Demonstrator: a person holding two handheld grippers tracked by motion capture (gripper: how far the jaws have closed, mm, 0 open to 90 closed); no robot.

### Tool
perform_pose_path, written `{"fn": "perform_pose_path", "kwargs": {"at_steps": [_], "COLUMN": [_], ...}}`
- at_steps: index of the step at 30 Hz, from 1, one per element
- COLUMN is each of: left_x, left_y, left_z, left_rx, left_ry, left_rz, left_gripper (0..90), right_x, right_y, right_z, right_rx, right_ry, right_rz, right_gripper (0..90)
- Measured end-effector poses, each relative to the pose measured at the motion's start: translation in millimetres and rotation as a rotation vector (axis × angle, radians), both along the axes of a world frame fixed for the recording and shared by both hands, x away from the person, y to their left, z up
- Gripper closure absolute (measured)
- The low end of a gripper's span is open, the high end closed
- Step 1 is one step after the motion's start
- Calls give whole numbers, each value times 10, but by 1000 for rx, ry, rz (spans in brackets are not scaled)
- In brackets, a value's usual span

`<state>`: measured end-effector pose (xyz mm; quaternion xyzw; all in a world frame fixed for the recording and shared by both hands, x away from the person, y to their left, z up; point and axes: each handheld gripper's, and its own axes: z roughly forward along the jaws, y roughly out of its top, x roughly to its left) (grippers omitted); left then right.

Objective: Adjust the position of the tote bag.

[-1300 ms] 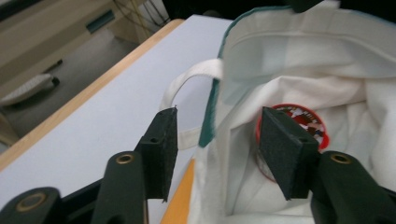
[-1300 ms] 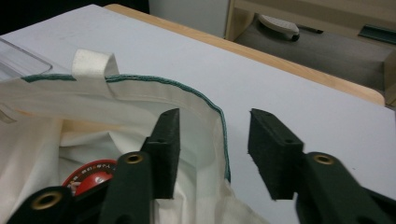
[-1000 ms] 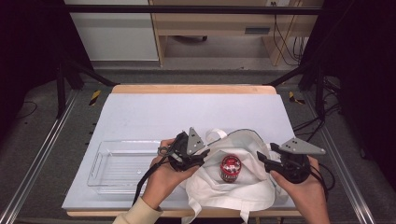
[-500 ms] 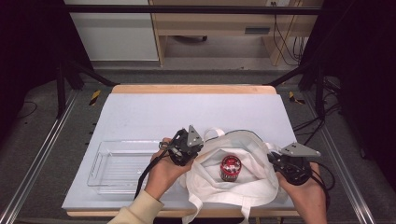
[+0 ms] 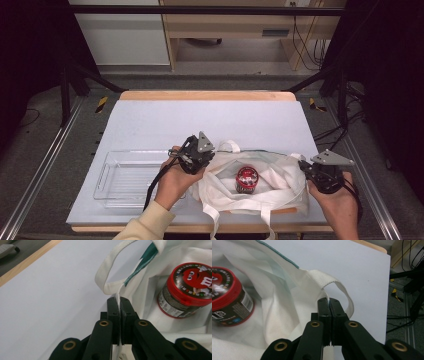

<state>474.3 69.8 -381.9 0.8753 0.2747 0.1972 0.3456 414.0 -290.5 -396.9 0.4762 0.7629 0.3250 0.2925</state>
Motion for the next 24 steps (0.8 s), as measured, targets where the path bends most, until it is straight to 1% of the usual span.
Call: {"fn": "perform_pose_path", "kwargs": {"at_steps": [1, 2, 3, 4, 5, 9, 11, 12, 13, 14, 15, 16, 17, 19, 20, 21, 22, 23, 24], "left_x": [15, 29, 45, 52, 55, 39, 48, 57, 65, 72, 81, 92, 108, 151, 173, 191, 203, 210, 213], "left_y": [-6, -11, -17, -31, -47, -77, -70, -62, -52, -48, -47, -44, -39, -24, -15, -8, -3, 2, 4], "left_z": [-14, -24, -35, -42, -43, -30, -39, -46, -49, -55, -69, -87, -102, -135, -148, -158, -170, -171, -171], "left_rx": [1, 8, 7, 4, 8, 16, 15, 8, 6, 10, 16, 19, 30, 32, 29, 26, 22, 30, 24], "left_ry": [3, 4, 12, 18, 17, 5, 7, 6, 10, 9, 7, 8, 10, 19, 24, 32, 32, 35, 40], "left_rz": [3, 6, 9, 16, 13, 3, 10, 17, 18, 23, 27, 27, 30, 50, 59, 64, 71, 78, 79], "left_gripper": [881, 881, 881, 881, 881, 881, 879, 877, 872, 861, 833, 829, 834, 842, 845, 845, 844, 843, 841], "right_x": [15, 23, 38, 47, 60, 75, 78, 82, 75, 69, 55, 44, 27, 7, -3, -7, -12, -17, -18], "right_y": [-6, -10, -20, -26, -39, -89, -72, -66, -56, -61, -67, -82, -79, -64, -47, -35, -18, -1, 15], "right_z": [-24, -45, -72, -94, -116, -152, -169, -175, -171, -165, -145, -121, -91, -34, -9, 9, 24, 34, 39], "right_rx": [-3, -5, -9, -5, -6, 18, 20, 7, 17, 23, 34, 40, 57, 53, 60, 58, 61, 62, 60], "right_ry": [-3, 2, 0, 6, 6, 15, 20, 16, 20, 13, 1, -17, -22, -47, -49, -56, -58, -60, -60], "right_rz": [5, 0, 7, 2, 4, -2, -4, 9, 16, 32, 35, 43, 43, 55, 59, 66, 71, 76, 81], "right_gripper": [891, 891, 891, 891, 891, 891, 890, 888, 883, 871, 838, 805, 765, 701, 690, 664, 645, 624, 593]}}
